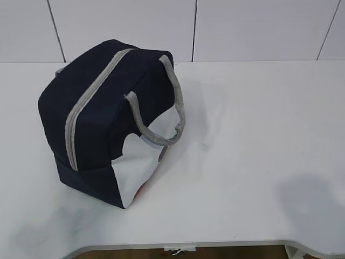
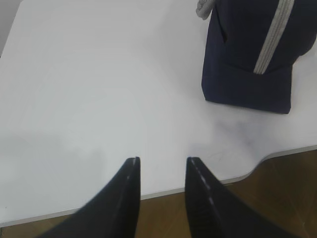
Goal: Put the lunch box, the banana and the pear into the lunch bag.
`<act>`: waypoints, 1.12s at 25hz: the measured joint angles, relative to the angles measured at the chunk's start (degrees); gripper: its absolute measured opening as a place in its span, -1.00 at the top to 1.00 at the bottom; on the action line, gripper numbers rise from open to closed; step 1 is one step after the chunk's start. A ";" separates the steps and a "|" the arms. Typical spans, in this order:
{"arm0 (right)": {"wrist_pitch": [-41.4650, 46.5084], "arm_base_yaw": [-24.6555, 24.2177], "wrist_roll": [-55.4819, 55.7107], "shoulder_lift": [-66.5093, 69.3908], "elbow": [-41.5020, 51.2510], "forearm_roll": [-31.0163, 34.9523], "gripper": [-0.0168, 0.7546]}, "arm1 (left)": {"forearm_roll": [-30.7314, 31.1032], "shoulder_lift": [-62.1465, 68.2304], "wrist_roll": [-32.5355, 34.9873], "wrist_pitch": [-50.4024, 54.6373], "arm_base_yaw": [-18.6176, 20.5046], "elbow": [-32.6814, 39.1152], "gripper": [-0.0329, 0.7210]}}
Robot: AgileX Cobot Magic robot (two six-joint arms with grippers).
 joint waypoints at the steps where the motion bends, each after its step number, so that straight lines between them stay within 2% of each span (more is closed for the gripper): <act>1: 0.81 0.00 -0.09 -0.74 -0.36 0.00 -0.03 | 0.00 0.00 0.00 0.00 0.00 0.00 0.29; 12: 3.35 0.89 -0.48 -8.98 -1.30 0.12 -0.03 | 0.00 0.00 0.00 0.00 0.00 0.00 0.29; 18: 4.86 0.89 -0.48 -9.10 -1.57 0.12 -0.03 | 0.00 0.00 0.00 0.00 0.00 0.00 0.29; 28: 12.13 0.89 -0.48 -9.10 -1.57 -0.34 -0.03 | 0.00 0.00 0.00 0.00 0.00 0.00 0.29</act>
